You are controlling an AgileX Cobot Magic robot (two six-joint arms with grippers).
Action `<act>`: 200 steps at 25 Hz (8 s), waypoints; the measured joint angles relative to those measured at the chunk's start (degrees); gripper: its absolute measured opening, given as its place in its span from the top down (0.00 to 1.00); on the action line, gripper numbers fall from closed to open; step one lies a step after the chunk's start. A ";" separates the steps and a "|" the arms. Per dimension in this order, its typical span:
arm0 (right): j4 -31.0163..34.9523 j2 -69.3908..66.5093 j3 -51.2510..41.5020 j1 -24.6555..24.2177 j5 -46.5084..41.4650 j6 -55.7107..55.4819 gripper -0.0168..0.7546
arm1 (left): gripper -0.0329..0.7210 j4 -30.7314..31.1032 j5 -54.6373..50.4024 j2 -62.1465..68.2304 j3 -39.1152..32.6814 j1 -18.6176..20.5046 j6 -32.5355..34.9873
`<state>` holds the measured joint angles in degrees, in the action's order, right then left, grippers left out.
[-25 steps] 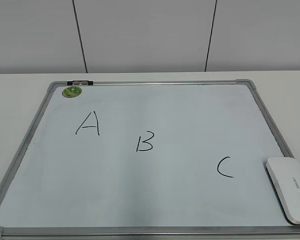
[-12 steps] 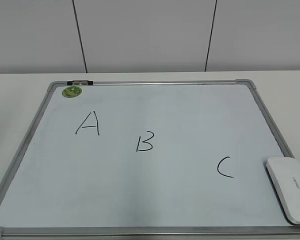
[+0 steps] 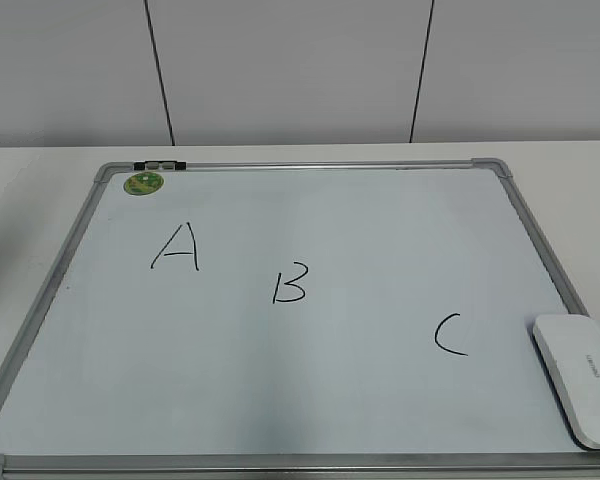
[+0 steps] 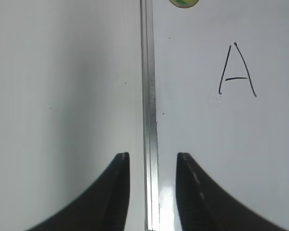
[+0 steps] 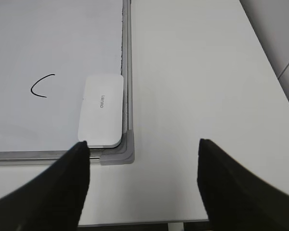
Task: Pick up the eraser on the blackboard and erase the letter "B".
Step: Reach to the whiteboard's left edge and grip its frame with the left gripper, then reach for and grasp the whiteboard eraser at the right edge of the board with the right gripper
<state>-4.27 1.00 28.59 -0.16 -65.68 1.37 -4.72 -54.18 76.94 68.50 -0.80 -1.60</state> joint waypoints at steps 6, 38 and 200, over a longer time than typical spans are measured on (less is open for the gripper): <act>0.00 0.00 0.00 0.00 0.00 0.00 0.31 | 0.63 -0.34 -4.11 10.28 8.31 -0.13 0.00; 0.00 0.00 0.00 0.00 0.00 0.00 0.31 | 0.62 0.79 -0.78 39.20 15.20 -0.26 2.76; 4.27 -91.42 22.05 8.28 13.53 -11.00 0.11 | 0.90 0.63 2.28 47.86 19.43 -1.48 -0.62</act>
<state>0.00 -90.42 50.64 8.12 -52.16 -9.64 -4.09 -51.90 124.80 87.93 -2.28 -2.21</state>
